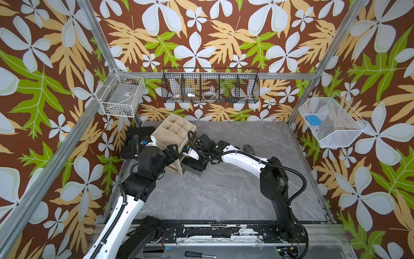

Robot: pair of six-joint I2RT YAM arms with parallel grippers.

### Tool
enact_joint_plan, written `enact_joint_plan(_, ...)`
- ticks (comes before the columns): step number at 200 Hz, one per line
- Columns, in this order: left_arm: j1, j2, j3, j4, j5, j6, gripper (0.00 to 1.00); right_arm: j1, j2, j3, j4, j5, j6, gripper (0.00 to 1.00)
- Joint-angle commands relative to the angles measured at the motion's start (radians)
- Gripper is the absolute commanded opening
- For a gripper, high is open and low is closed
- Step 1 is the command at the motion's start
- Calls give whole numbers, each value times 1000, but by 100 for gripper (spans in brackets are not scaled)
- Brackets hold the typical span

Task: Take the mice out of the drawer
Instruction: Pick up the mouse from the drawer.

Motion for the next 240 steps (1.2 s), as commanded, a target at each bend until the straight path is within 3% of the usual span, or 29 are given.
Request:
enact_joint_plan(1,3,-3,9,29,-12,5,85,0,-31,-9,-8,12,54,55)
enact_joint_plan(86,1,-6,18,21,-14,8,85,-28,-98,-68,36,-11,118,54)
enact_joint_plan(151,0,-3,65,-18,-7,32,84,-70,-235,-168,78,-19,185,53)
enact_joint_plan(202,0,3,94,-51,49,65,84,-188,-401,-327,141,-9,357,52)
enact_joint_plan(240,0,22,89,-48,114,71,83,-275,-486,-472,193,95,497,52)
